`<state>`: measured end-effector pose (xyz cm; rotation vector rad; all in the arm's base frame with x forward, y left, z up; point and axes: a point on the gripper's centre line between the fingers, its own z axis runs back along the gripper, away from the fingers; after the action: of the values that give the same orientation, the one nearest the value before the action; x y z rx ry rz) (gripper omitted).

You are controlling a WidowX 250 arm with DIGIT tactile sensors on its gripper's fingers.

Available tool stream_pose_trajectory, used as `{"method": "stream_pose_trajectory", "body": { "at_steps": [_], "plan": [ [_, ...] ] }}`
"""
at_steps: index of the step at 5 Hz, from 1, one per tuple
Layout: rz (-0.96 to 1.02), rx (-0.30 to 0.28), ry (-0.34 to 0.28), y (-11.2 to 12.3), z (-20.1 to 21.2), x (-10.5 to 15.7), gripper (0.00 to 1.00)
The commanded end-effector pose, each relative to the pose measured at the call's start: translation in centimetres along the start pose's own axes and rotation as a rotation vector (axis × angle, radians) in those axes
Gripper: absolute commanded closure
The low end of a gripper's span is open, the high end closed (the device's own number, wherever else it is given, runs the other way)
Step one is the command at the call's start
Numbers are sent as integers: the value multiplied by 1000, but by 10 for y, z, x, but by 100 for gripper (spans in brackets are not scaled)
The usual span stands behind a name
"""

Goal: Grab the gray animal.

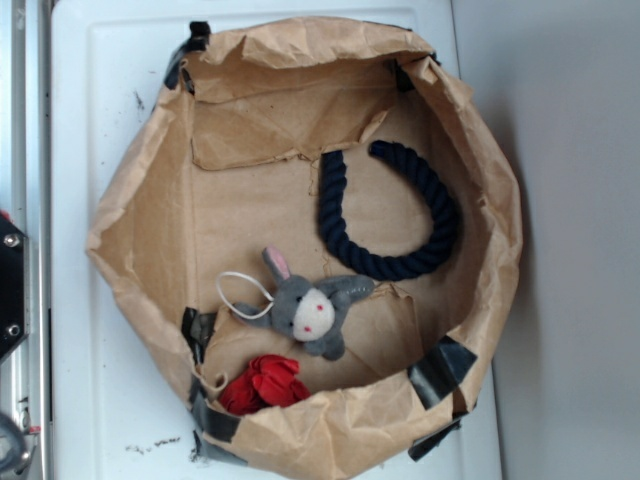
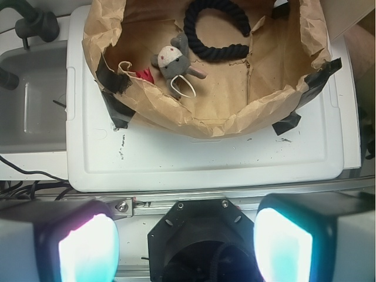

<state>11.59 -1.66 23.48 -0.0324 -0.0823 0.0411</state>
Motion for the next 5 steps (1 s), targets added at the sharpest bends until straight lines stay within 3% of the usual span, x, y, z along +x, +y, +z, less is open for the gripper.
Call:
{"method": "stream_pose_trajectory", "body": {
  "at_steps": [1, 2, 3, 5],
  "plan": [
    [0, 0, 0, 0, 0, 0, 0],
    [52, -20, -42, -4, 15, 42, 0],
    [-5, -129, -21, 2, 33, 85, 0],
    [-5, -129, -21, 2, 33, 85, 0]
  ]
}}
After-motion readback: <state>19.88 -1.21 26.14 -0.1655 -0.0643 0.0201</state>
